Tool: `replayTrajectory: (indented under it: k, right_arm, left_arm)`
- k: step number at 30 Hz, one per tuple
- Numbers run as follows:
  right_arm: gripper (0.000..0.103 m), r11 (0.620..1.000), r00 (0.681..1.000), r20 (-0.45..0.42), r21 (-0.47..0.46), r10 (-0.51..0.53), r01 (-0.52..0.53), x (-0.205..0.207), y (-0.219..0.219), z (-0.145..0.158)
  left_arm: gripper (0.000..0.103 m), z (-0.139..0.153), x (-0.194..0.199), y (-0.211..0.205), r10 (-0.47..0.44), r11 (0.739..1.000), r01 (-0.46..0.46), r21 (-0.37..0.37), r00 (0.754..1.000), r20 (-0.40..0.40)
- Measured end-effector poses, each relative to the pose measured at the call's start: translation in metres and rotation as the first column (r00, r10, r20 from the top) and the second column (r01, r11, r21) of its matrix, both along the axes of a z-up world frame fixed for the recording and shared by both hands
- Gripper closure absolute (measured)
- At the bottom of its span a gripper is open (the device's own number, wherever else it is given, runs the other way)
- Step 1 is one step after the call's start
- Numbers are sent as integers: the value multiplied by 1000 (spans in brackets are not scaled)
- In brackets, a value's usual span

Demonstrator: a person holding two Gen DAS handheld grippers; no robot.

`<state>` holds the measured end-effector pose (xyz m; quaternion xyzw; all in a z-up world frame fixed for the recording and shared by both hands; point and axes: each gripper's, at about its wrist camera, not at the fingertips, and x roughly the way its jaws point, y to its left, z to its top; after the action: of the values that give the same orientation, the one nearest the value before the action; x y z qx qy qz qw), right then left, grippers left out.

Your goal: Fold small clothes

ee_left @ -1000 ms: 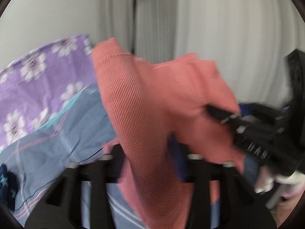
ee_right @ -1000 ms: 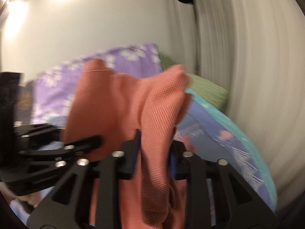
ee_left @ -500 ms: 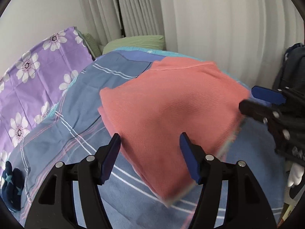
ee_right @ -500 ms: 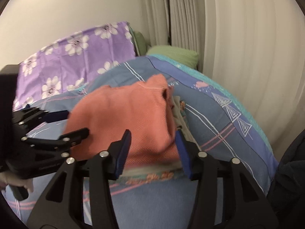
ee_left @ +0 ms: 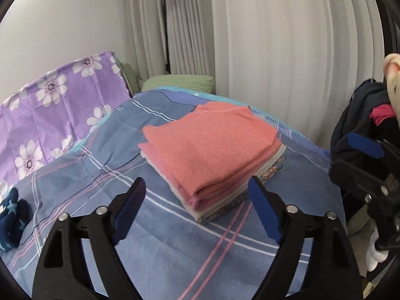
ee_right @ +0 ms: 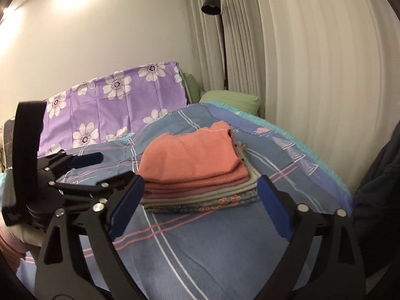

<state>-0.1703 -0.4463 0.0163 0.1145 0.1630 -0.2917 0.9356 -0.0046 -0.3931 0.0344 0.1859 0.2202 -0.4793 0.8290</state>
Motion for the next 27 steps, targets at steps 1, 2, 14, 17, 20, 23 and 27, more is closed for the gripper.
replayTrajectory:
  k: [1, 2, 14, 17, 20, 23, 27]
  right_arm:
    - [4, 1000, 1000, -3, -2, -2, 2, -4, 8, -1]
    - [3, 1000, 1000, -10, -4, -7, 7, -7, 14, -2]
    - [2, 999, 998, -54, 27, -17, 19, -36, 63, -5]
    - [2, 999, 998, -61, 36, -21, 23, -40, 74, -4]
    - [2, 999, 998, -58, 35, -21, 23, -48, 88, -3]
    - [2, 999, 998, -56, 43, -9, 11, -53, 98, -1]
    - [2, 999, 999, -47, 39, -6, 8, -60, 114, 6]
  left_arm:
    - [12, 2, -2, 4, 14, 1000, -14, -4, 1000, 12]
    - [12, 3, -4, 9, 23, 1000, -22, -9, 1000, 22]
    - [2, 17, -47, 81, 55, 993, -51, -106, 998, 33]
    - [2, 10, -49, 99, 100, 991, -100, -92, 995, -1]
    - [2, 4, -50, 115, 187, 981, -187, -48, 982, -21]
    - [2, 5, -52, 134, 245, 969, -246, -22, 968, -52]
    - [2, 17, -71, 165, 221, 971, -226, -83, 973, -61]
